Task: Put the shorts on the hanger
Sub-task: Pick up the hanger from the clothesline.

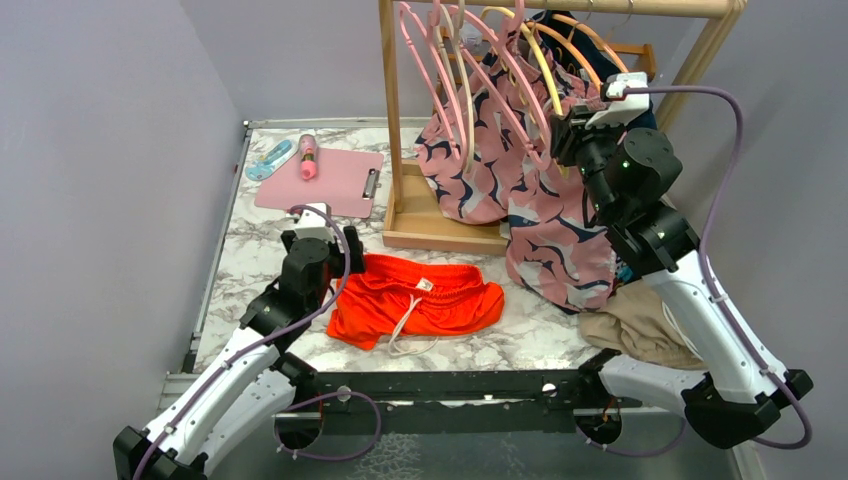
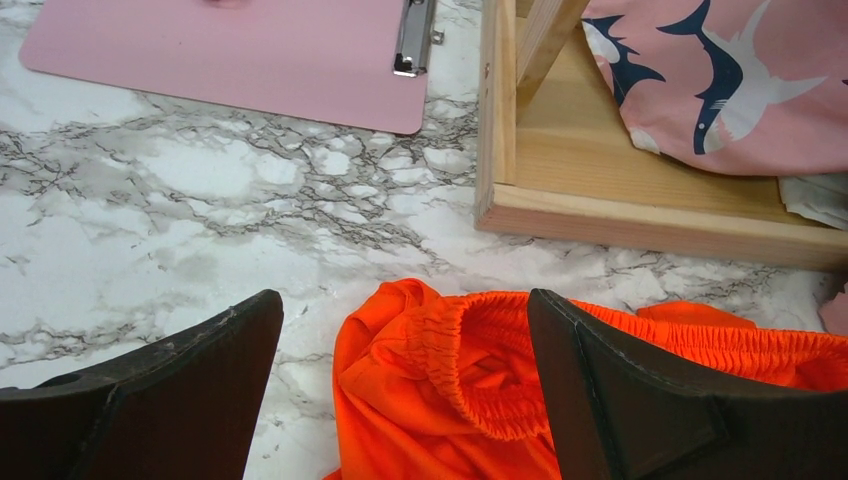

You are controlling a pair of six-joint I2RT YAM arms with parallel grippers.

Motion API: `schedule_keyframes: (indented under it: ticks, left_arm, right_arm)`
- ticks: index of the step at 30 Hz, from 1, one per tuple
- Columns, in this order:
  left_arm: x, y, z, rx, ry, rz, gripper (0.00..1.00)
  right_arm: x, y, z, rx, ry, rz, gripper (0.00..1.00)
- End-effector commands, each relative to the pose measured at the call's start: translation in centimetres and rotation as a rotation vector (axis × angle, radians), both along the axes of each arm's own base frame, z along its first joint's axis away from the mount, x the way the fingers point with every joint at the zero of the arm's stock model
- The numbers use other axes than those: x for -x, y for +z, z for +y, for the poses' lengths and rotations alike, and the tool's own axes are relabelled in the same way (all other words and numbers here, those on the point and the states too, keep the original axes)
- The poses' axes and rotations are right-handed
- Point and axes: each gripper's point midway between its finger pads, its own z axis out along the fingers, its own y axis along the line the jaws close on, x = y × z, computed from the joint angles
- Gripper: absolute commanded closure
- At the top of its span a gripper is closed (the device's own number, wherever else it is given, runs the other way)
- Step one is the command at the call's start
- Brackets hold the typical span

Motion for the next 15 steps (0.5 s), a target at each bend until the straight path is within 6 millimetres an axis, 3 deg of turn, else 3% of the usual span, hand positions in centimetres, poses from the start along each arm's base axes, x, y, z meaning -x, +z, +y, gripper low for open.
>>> schedule_keyframes:
  ticks: [1,12,15]
  left_arm:
    - [-0.2,1.4,-0.5,0.023,-0.017,-0.021,0.06]
    - [-0.2,1.2,-0.6,0.021,-0.024,-0.013,0.06]
    - [-0.2,1.2,-0.6,0.021,-0.024,-0.013,0.06]
  right_arm:
    - [-0.1,0.3,0.9,-0.023,0.049,-0.006,0.65]
    - [0.6,-0.4,4.0,-0.025,0.221,0.033,0.8]
    - [0.7,-0.3,4.0,-0.022,0.223,0.033,0.8]
